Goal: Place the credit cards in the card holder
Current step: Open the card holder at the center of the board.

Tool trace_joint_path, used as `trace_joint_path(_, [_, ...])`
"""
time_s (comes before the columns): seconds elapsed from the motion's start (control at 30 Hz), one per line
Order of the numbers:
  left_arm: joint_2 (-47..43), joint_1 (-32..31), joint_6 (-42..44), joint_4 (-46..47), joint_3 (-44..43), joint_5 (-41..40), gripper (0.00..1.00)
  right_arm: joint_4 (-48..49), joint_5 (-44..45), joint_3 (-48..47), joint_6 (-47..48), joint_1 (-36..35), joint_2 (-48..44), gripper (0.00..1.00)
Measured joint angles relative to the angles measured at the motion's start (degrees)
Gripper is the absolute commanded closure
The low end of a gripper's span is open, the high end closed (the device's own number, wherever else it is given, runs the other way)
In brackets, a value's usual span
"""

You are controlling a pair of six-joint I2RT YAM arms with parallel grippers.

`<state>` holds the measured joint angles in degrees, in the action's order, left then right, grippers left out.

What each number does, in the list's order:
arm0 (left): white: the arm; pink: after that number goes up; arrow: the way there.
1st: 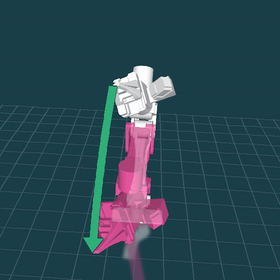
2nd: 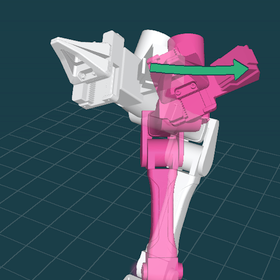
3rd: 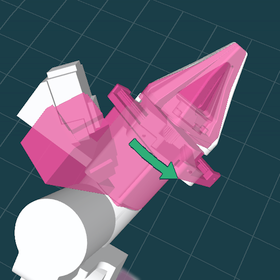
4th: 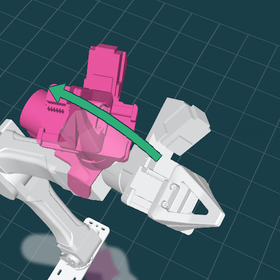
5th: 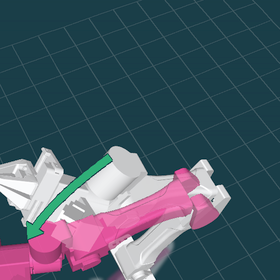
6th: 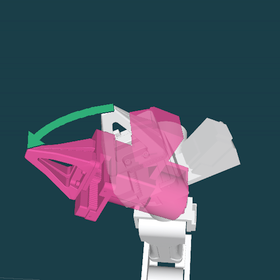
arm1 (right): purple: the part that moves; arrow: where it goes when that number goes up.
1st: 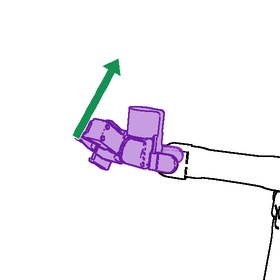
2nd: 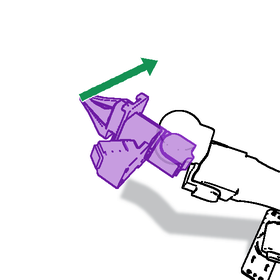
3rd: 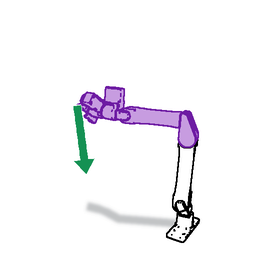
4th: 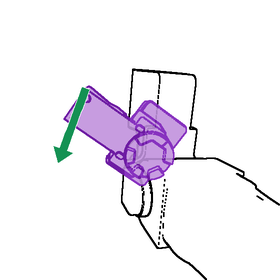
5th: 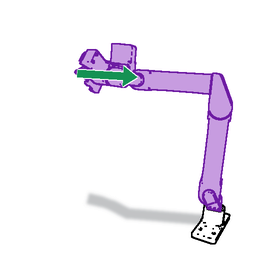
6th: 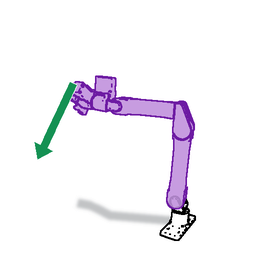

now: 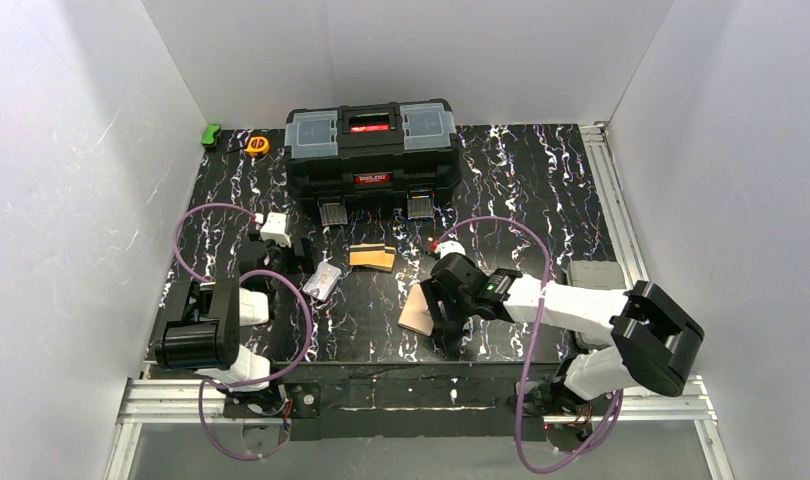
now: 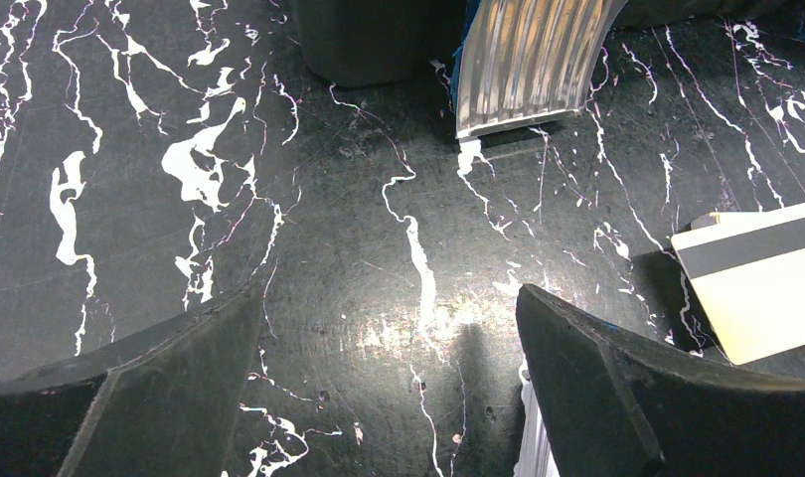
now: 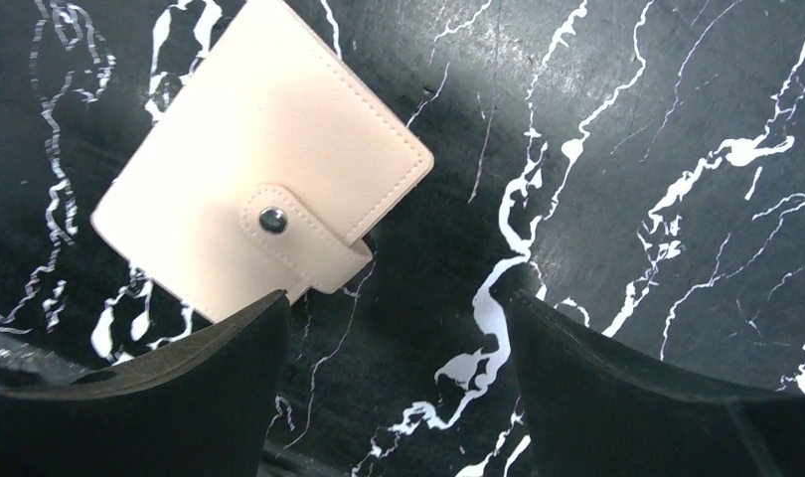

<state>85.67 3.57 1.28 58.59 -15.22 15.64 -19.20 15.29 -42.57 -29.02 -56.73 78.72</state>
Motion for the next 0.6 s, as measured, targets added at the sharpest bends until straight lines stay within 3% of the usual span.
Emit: trace_joint_path(0.6, [0.0, 0.0, 0.0, 0.0, 0.0, 0.0, 0.01, 1.3, 3.7, -9.9, 2.5, -2.3, 12.0, 0.18])
